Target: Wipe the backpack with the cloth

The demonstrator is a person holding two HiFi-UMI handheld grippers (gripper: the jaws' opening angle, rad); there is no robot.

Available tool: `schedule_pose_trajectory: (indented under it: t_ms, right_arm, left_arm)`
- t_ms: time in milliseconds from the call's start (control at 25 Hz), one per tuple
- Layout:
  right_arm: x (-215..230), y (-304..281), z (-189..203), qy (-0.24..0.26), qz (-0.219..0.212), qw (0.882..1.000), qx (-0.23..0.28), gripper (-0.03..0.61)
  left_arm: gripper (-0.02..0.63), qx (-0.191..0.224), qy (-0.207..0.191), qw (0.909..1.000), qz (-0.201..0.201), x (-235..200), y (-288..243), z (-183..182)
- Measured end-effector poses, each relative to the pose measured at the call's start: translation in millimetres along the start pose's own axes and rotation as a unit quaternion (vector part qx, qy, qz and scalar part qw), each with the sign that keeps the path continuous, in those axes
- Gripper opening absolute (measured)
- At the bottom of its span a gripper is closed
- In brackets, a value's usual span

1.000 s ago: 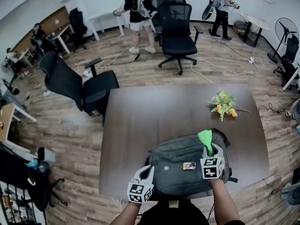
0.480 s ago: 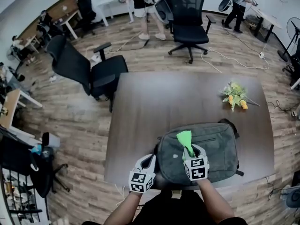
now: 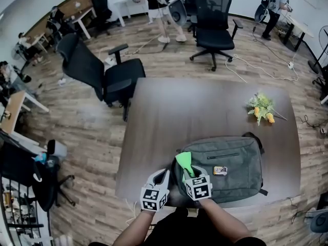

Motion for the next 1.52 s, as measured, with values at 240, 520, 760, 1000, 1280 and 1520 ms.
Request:
schedule_pose_trajectory:
  t_ms: [240,520,760,1000,1280,1520]
  right_arm:
    - [5,-7,10,0.013,0.019,1.000,-0.021,0.097]
    - [26,1,23,0.038,0.052,0.997,-0.039,0.098]
    - [59,16,33,0.079,0.101,0.991,-0.050,0.098]
    - [94,31,43,0.073,0.142,0.984,-0.073,0.098]
    - [128,51,51,0.110,0.190,0.972,-0.080,0.098]
    - [167,72,51,0.095,0.228,0.965,-0.087,0.097]
  left_arm:
    - [0.018,-0.006,-0.001,1.0000,0.003,0,-1,0]
    - [0.019,-0.005,0.001,1.0000,0.009,0,-7,2]
    - [0.020,-0.009,-0.008,0.9996,0.024,9,-19,3]
    - [0.018,-0.011,-0.005,0.9991,0.040,21,-29,4]
    - [0.019,0.000,-0.003,0.9987,0.051,39,-41,-6]
    - [0.018,0.000,-0.016,0.9973,0.072,58,-49,-9]
Point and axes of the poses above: the fingertips, and each gripper's own axes: y backward along the fingers, x to its right, z out of its underside, the point moved 2 cm from there along y, backward along the fingers, and after that the axes turned 6 degrees about z, right-handed, at the moved point
